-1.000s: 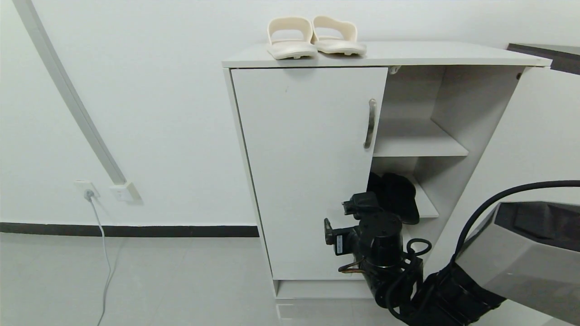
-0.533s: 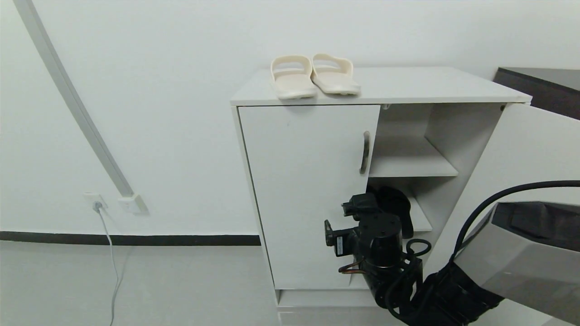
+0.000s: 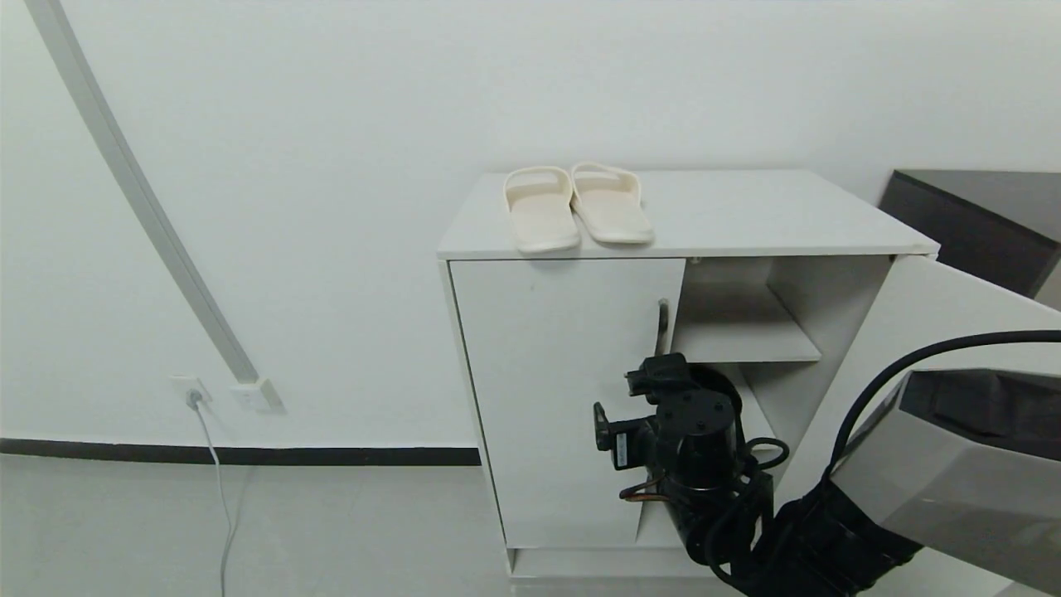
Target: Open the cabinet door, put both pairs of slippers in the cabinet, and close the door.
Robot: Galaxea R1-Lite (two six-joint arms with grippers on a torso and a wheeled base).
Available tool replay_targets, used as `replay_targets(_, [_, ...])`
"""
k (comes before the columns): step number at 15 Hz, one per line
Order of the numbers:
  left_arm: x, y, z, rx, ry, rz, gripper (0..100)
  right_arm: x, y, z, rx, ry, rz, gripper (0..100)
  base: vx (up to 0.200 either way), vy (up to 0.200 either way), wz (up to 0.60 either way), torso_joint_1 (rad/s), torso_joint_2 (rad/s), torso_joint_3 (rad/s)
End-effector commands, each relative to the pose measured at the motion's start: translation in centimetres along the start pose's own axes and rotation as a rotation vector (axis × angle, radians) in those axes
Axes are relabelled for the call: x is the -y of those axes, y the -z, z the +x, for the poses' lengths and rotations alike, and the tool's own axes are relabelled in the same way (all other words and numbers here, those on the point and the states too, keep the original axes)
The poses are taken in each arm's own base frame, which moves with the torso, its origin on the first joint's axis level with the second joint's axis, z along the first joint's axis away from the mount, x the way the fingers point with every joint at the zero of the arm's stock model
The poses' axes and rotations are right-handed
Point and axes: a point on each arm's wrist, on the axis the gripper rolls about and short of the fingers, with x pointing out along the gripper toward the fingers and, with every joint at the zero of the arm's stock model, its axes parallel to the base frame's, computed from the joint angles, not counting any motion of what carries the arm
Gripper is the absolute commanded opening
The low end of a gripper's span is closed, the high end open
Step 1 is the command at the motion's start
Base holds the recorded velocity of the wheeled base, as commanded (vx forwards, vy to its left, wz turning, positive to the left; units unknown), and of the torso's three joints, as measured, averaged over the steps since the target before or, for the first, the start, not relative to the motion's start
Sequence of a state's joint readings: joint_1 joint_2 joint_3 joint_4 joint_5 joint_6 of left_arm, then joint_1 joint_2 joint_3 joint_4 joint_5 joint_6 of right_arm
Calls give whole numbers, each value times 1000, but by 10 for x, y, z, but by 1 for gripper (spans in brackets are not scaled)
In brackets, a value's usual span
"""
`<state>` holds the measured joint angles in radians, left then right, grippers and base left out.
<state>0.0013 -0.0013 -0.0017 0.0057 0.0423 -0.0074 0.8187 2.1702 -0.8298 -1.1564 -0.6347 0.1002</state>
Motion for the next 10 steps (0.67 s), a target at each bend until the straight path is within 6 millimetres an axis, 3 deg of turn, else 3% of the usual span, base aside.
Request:
replay_targets(1, [0,0,0,-2,-1,0,0,0,1,0,-1,0,0,100,0,0,0,159,-496,-325])
replay_targets(10, [0,0,0,-2,-1,-2,0,0,2,1,-4,2,-2,100,0,0,0,204,-522,-318])
